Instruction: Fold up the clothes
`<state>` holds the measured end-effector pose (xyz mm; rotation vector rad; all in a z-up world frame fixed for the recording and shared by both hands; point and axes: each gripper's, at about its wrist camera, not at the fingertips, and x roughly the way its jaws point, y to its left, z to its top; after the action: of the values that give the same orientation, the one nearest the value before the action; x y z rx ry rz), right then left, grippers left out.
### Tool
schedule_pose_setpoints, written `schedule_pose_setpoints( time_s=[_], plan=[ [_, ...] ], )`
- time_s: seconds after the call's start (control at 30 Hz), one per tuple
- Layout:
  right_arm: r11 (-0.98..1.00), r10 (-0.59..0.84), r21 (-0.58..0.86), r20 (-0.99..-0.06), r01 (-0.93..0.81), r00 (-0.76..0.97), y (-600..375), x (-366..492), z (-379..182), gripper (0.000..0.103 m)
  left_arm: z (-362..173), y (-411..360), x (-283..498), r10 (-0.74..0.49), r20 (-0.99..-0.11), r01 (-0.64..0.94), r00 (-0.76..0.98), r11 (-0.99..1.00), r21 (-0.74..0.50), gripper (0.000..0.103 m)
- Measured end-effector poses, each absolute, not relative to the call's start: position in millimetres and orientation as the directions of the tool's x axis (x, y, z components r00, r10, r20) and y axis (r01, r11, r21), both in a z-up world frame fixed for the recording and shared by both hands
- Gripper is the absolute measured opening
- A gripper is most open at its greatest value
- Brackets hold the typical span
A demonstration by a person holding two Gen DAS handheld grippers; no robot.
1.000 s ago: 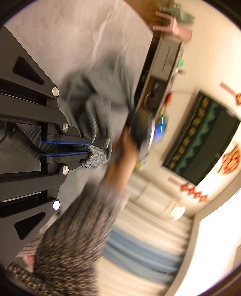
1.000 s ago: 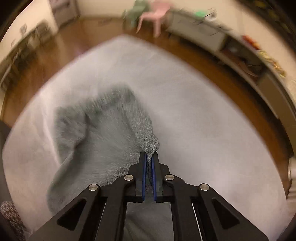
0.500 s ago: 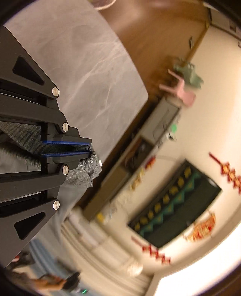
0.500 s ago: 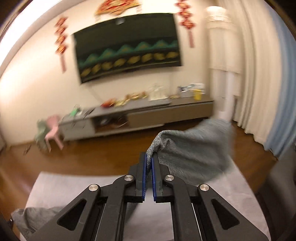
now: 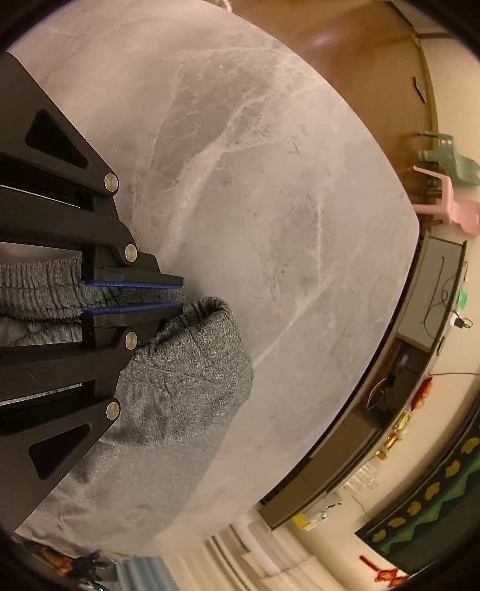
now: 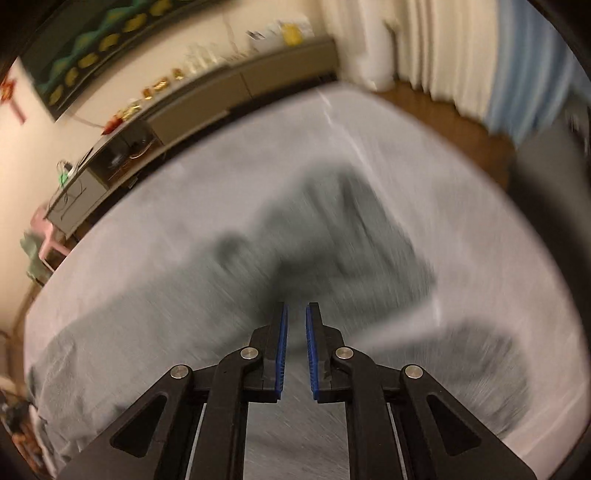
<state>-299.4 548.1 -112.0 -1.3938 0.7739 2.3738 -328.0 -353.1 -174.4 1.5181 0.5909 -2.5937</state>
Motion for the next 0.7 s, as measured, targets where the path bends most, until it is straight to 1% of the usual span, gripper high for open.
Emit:
schedule_pose_setpoints(
  time_s=[0.03,0.13,0.17,0.2,0.23,0.27,0.3,0.37,0.43,0.47,0.5,0.57,0.6,0.67,0.7],
  plan=[
    [-0.802,-0.058,0.355,-0.847,-0.481,-0.528,555.7,-298.6,-108.0,0.011,-174.6,-350.0,-329.5,0.114,-0.856,0.258,-0.504,-0.926,-0.276,0.008],
    [-0.789,-0.064,0.421,-0.781,-0.447,-0.622,571.9,-305.1,-80.8,0.013,-169.6,-343.8,-335.9,0.091,-0.865,0.28,-0.493,-0.925,-0.257,0.009],
    [-0.773,-0.072,0.447,-0.766,-0.45,-0.639,576.0,-303.9,-79.3,0.024,-165.4,-343.1,-338.0,0.087,-0.869,0.292,-0.488,-0.921,-0.257,0.016],
    [-0.754,-0.08,0.475,-0.752,-0.454,-0.654,579.9,-302.1,-78.7,0.047,-162.5,-347.2,-337.5,0.082,-0.872,0.31,-0.482,-0.915,-0.257,0.03],
    [-0.749,-0.086,0.478,-0.757,-0.459,-0.648,577.1,-303.6,-82.5,0.058,-159.8,-349.8,-336.1,0.074,-0.874,0.334,-0.481,-0.906,-0.261,0.038],
    [-0.745,-0.091,0.478,-0.763,-0.464,-0.64,573.6,-305.5,-86.9,0.066,-157.1,-351.8,-334.6,0.07,-0.874,0.354,-0.481,-0.896,-0.267,0.053],
    [-0.742,-0.096,0.479,-0.769,-0.469,-0.632,570.0,-307.4,-91.2,0.066,-154.9,-351.6,-332.8,0.078,-0.871,0.364,-0.485,-0.888,-0.282,0.062],
    [-0.762,-0.094,0.458,-0.778,-0.459,-0.621,569.7,-316.9,-94.3,0.066,-152.9,-344.3,-333.5,0.116,-0.871,0.356,-0.478,-0.881,-0.312,0.067],
    [-0.791,-0.064,0.41,-0.794,-0.454,-0.605,567.1,-328.8,-97.4,0.066,-151.8,-327.6,-335.9,0.159,-0.873,0.309,-0.461,-0.894,-0.326,0.068],
    [-0.793,-0.058,0.396,-0.806,-0.463,-0.589,562.8,-338.4,-102.5,0.066,-151.2,-318.1,-337.7,0.148,-0.879,0.292,-0.453,-0.907,-0.303,0.07],
    [-0.793,-0.054,0.384,-0.818,-0.473,-0.573,557.8,-348.6,-108.0,0.048,-150.3,-309.4,-339.1,0.117,-0.885,0.282,-0.451,-0.922,-0.265,0.071],
    [-0.8,-0.078,0.378,-0.835,-0.466,-0.544,547.4,-367.6,-114.5,0.006,-149.6,-295.7,-342.5,0.047,-0.888,0.269,-0.458,-0.944,-0.189,0.069],
    [-0.804,-0.075,0.384,-0.824,-0.454,-0.562,541.9,-375.2,-110.0,0.005,-149.6,-290.9,-344.2,0.013,-0.886,0.267,-0.463,-0.951,-0.154,0.053],
    [-0.841,-0.058,0.424,-0.689,-0.337,-0.722,529.7,-363.7,-49.3,0.005,-150.5,-289.9,-347.3,-0.012,-0.89,0.277,-0.457,-0.952,-0.129,0.025],
    [-0.864,-0.056,0.427,-0.608,-0.266,-0.792,523.0,-353.3,-13.9,0.005,-150.1,-292.7,-347.2,-0.015,-0.888,0.289,-0.459,-0.948,-0.134,0.023]
  ],
)
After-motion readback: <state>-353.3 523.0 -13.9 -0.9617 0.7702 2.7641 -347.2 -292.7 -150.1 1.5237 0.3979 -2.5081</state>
